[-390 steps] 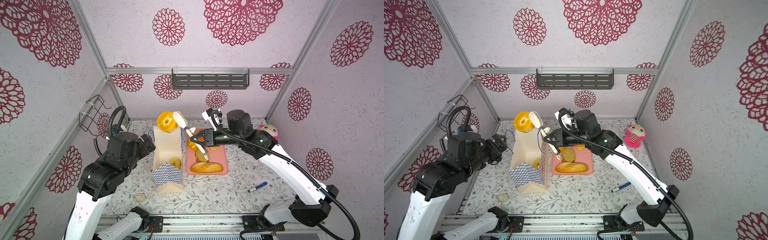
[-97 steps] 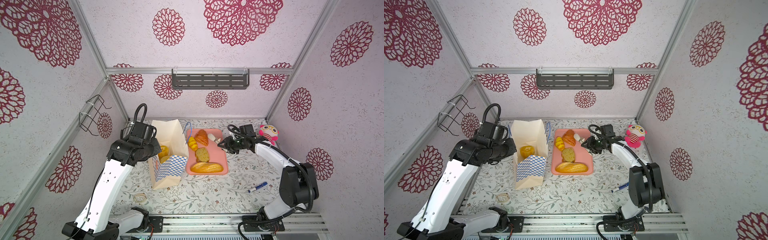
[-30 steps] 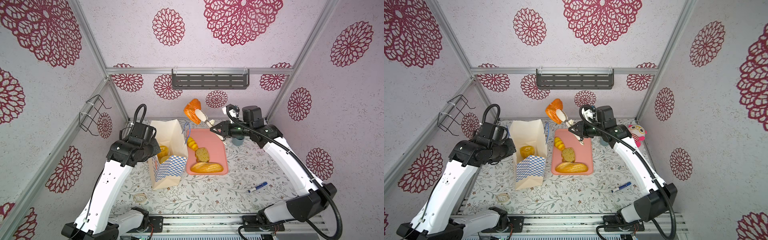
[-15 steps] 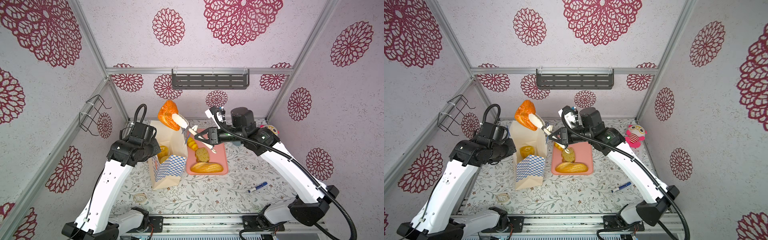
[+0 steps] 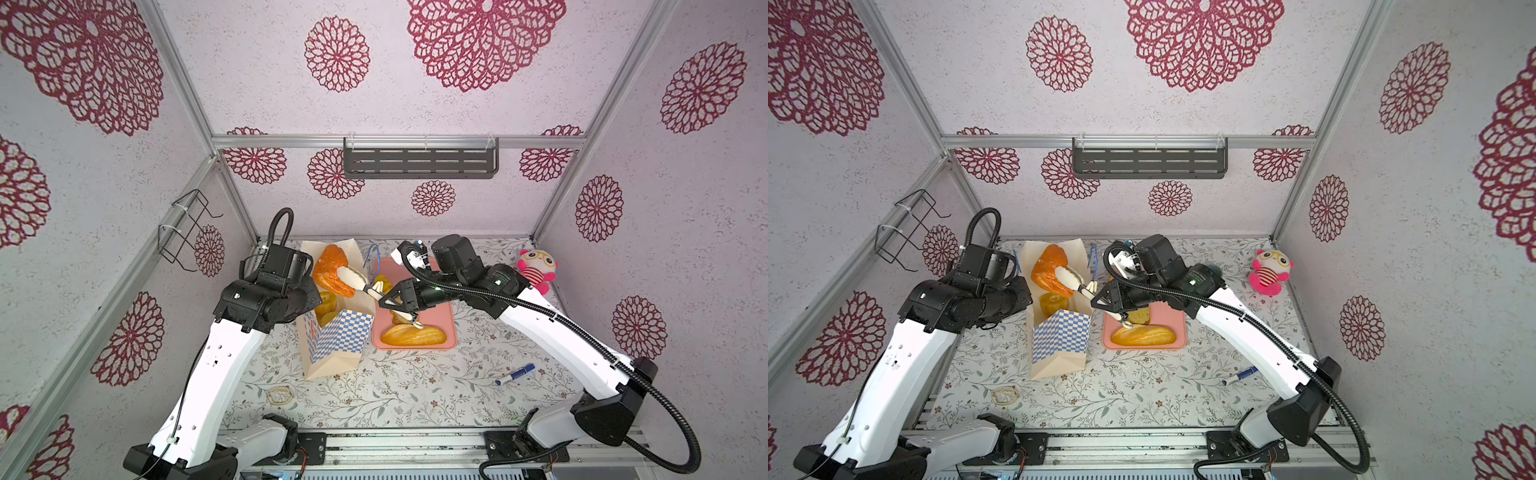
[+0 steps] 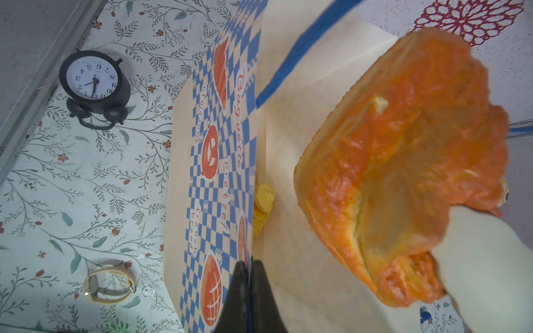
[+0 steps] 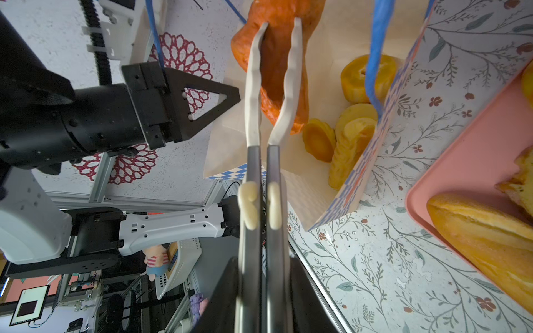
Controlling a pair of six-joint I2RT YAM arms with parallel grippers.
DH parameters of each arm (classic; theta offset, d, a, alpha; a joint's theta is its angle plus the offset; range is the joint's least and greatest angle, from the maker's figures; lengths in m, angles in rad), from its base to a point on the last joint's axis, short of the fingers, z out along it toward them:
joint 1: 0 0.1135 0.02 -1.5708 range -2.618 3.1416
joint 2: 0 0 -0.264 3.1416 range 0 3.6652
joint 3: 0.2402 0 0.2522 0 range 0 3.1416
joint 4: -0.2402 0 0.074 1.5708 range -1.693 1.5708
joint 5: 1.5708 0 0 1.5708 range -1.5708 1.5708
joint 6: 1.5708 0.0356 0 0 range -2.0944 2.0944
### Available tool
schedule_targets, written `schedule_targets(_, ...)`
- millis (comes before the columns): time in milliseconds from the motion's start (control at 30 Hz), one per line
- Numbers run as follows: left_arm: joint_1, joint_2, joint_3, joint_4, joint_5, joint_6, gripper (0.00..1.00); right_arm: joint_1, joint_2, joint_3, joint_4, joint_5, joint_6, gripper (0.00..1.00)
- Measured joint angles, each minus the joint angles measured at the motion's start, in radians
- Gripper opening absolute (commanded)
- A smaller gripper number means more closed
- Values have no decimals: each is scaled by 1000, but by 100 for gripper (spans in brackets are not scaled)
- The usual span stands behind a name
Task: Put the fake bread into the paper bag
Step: 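Lower the croissant into the bag and open the tongs, then swing the open tongs back over the tray with the right gripper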
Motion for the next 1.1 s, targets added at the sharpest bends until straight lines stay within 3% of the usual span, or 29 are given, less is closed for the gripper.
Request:
schedule_targets(167, 0, 0, 0, 2, 0, 0, 0, 0, 1, 0, -2, 0, -1, 37)
schedule_targets(533, 0, 0, 0, 5, 0, 0, 0, 0, 2, 8, 2, 1, -2, 36)
schedule_targets(833, 0, 0, 0, 4, 0, 0, 0, -16, 0, 142, -49, 45, -31, 35)
schedule_targets(967, 0, 0, 0, 4, 0, 3, 0, -84, -32, 148, -55, 55, -36, 34)
schedule_targets(1100, 0, 0, 0, 4, 0, 4, 0, -234, -101, 103, -43, 53, -34, 34)
